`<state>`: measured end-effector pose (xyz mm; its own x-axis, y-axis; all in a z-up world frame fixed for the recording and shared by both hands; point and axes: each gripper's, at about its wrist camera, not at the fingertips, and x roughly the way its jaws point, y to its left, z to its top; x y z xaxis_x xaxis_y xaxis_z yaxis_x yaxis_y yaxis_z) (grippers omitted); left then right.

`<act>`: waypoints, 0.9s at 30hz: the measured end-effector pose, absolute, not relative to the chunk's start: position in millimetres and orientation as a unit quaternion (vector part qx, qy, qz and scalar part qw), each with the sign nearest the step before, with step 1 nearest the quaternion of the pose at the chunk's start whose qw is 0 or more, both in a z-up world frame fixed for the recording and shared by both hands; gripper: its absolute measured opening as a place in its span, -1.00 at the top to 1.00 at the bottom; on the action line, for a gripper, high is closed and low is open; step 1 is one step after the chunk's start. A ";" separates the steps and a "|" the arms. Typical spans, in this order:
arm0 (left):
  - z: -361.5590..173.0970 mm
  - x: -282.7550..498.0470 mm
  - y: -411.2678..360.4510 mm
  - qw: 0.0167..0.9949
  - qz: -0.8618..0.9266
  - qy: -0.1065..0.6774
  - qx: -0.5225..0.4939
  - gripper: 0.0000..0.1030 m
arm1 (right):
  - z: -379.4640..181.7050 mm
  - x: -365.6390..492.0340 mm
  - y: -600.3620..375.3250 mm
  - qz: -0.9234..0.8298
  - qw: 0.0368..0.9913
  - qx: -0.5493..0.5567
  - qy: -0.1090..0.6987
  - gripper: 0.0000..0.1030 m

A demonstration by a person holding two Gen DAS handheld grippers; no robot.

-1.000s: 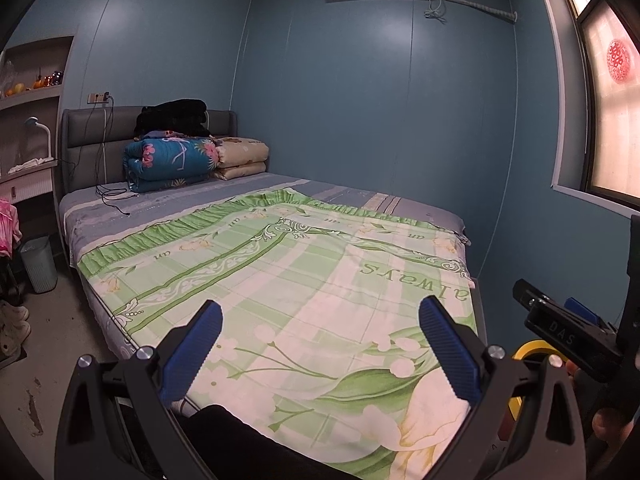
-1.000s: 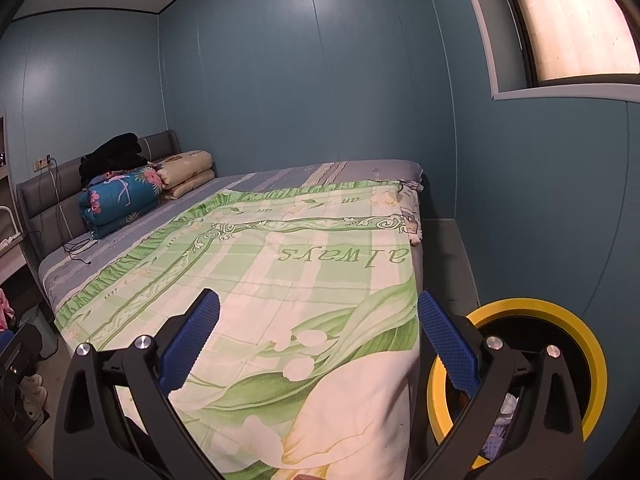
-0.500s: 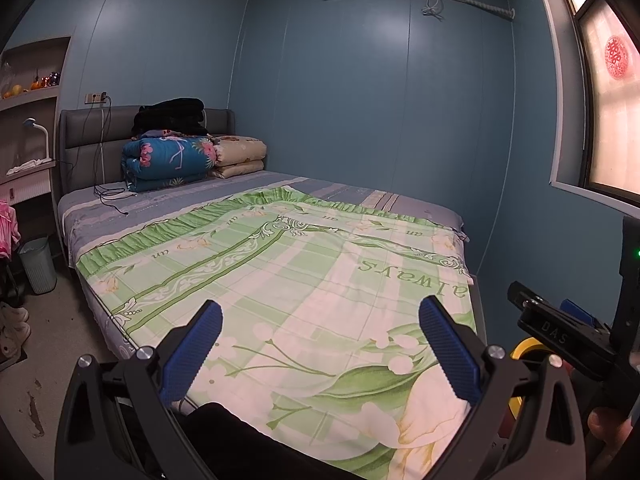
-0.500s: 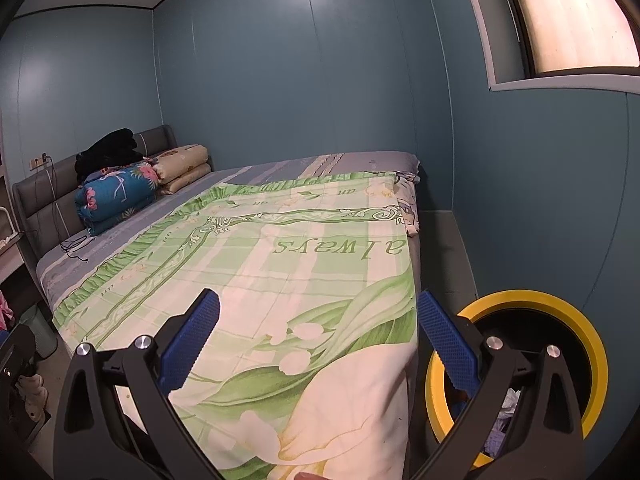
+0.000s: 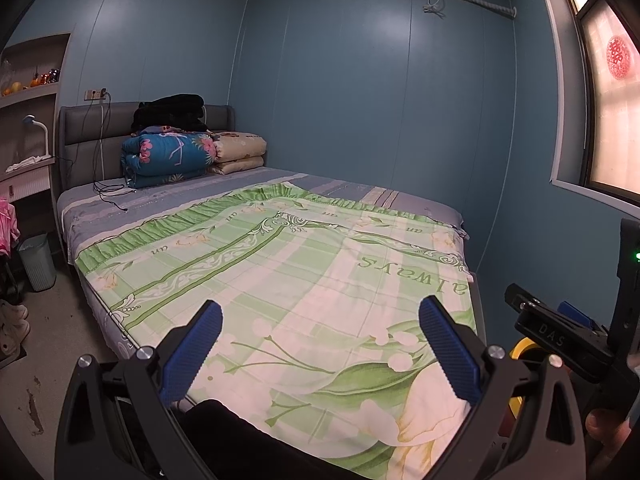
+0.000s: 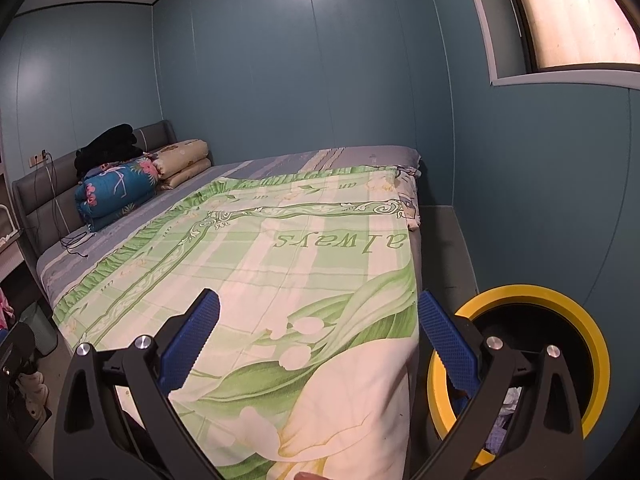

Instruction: Collect trash

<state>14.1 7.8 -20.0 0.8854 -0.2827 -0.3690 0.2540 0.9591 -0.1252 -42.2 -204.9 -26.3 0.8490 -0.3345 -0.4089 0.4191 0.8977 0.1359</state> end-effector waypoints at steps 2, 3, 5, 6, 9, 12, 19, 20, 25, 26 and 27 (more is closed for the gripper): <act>-20.5 14.2 8.7 0.970 -0.139 0.196 -0.037 -0.85 | -26.2 -42.2 -204.9 -0.197 0.955 0.110 0.191 -0.84; -20.7 14.2 9.4 0.970 -0.139 0.196 -0.037 -0.85 | -26.4 -42.1 -204.8 -0.197 0.955 0.110 0.191 -0.84; -20.5 14.0 9.1 0.970 -0.139 0.196 -0.037 -0.85 | -26.9 -41.8 -204.4 -0.196 0.955 0.109 0.192 -0.84; -20.7 14.0 10.0 0.970 -0.139 0.196 -0.037 -0.85 | -27.3 -41.8 -204.1 -0.195 0.956 0.109 0.193 -0.84; -20.6 14.5 10.5 0.969 -0.141 0.198 -0.038 -0.85 | -29.0 -40.7 -203.1 -0.192 0.956 0.108 0.195 -0.84; -21.1 14.4 11.2 0.969 -0.141 0.198 -0.038 -0.85 | -29.9 -40.1 -201.5 -0.190 0.956 0.108 0.197 -0.84; -21.8 16.1 9.7 0.968 -0.142 0.201 -0.037 -0.85 | -30.1 -39.1 -201.3 -0.189 0.955 0.110 0.201 -0.84; -21.8 16.1 9.4 0.968 -0.142 0.201 -0.037 -0.85 | -30.6 -38.8 -201.6 -0.188 0.954 0.112 0.202 -0.84; -23.2 18.3 7.8 0.967 -0.145 0.205 -0.035 -0.85 | -31.0 -37.4 -202.6 -0.187 0.954 0.114 0.205 -0.84; -23.5 19.0 7.3 0.967 -0.145 0.205 -0.034 -0.85 | -31.0 -37.2 -202.8 -0.187 0.954 0.114 0.205 -0.84; -23.8 19.1 7.3 0.967 -0.146 0.206 -0.034 -0.85 | -30.9 -37.4 -203.2 -0.186 0.954 0.114 0.206 -0.84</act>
<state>19.1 7.3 -23.8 0.8728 -0.2960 -0.3882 0.2682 0.9552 -0.1254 -37.4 -203.2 -30.9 0.8458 -0.3086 -0.4351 0.4027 0.9043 0.1414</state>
